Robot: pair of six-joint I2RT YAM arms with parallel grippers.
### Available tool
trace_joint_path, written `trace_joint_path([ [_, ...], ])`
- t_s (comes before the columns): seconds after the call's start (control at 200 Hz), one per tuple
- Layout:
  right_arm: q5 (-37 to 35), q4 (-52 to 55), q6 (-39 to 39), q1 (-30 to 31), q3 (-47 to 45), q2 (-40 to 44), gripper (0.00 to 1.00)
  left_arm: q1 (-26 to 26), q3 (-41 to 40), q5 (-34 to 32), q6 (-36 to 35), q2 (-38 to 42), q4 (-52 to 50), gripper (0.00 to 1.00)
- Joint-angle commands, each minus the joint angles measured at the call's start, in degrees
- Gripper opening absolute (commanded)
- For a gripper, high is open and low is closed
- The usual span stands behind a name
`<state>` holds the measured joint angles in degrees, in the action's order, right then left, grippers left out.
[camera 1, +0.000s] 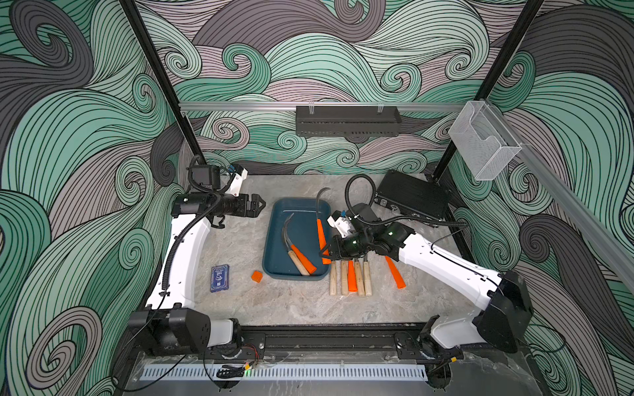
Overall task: Put small sickles into storage boxes
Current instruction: Place the sickle in the storage box.
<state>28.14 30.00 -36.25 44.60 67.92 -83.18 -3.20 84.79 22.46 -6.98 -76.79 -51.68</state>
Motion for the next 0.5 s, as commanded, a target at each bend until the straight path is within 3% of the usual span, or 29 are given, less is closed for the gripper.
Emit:
trace_joint_path([
  [0.0, 0.86, -1.09, 0.29, 0.56, 2.34, -1.15, 0.1, 0.3, 3.47, -1.69, -0.66, 0.32, -0.71, 0.99],
  [0.495, 1.98, -1.71, 0.19, 2.33, 6.14, -7.24, 0.1, 0.3, 5.5, -1.37, 0.48, -1.13, -1.84, 0.99],
])
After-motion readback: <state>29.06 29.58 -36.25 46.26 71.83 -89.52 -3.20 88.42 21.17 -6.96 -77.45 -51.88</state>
